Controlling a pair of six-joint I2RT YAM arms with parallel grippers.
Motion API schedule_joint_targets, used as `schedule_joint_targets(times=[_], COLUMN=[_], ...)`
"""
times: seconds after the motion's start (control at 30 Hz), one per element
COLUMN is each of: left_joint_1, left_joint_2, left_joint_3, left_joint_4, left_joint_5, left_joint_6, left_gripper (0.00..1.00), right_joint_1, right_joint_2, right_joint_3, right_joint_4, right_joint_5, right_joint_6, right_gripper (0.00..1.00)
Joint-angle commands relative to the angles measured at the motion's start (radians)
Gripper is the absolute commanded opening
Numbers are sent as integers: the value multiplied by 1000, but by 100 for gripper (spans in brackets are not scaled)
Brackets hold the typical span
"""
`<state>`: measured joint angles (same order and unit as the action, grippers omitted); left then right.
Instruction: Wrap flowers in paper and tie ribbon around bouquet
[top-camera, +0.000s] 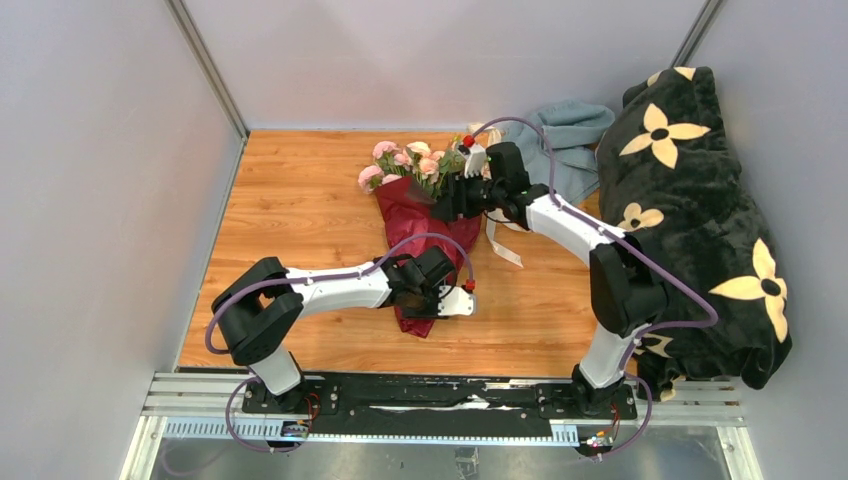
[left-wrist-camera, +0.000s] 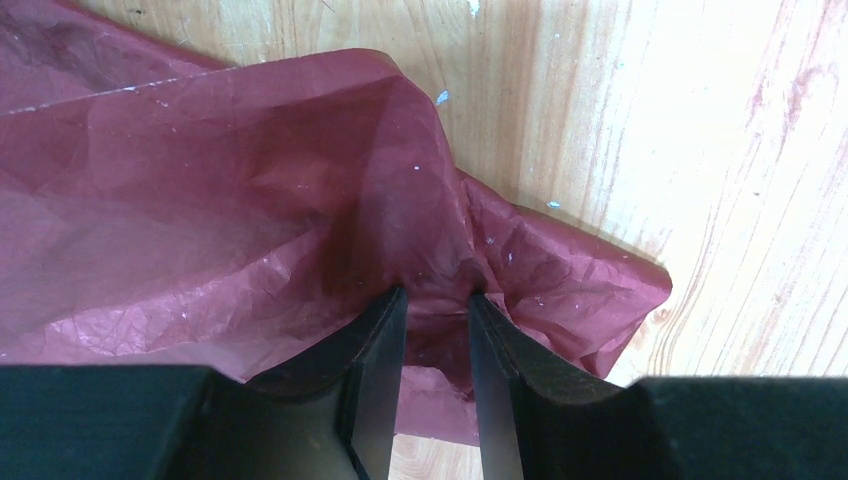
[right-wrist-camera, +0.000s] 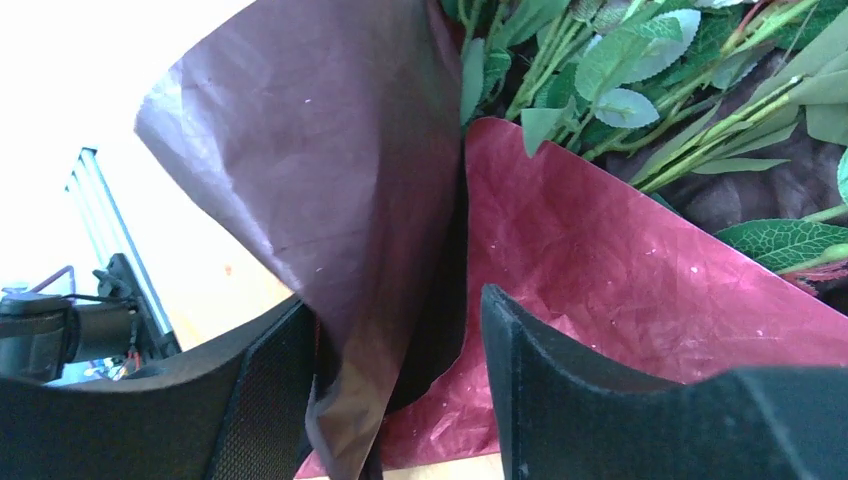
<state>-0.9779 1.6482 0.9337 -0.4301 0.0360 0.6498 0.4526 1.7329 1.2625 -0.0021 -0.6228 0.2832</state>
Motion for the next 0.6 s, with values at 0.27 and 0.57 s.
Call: schedule_joint_targets(times=[0.27,0.57], left_joint_1=[-19,-24], left_joint_2=[104,113], left_joint_3=[-30,-19], left_joint_4=[-29,-23], left_joint_5=[-23,-75], left_joint_6=[31,51], left_gripper=[40,41], right_joint_1=[6,44], right_joint_2=[7,-22], right_joint_3=[12,-4], right_joint_4=[67,58], right_joint_5=[106,213], right_joint_6=[8,-72], right_gripper=[58,63])
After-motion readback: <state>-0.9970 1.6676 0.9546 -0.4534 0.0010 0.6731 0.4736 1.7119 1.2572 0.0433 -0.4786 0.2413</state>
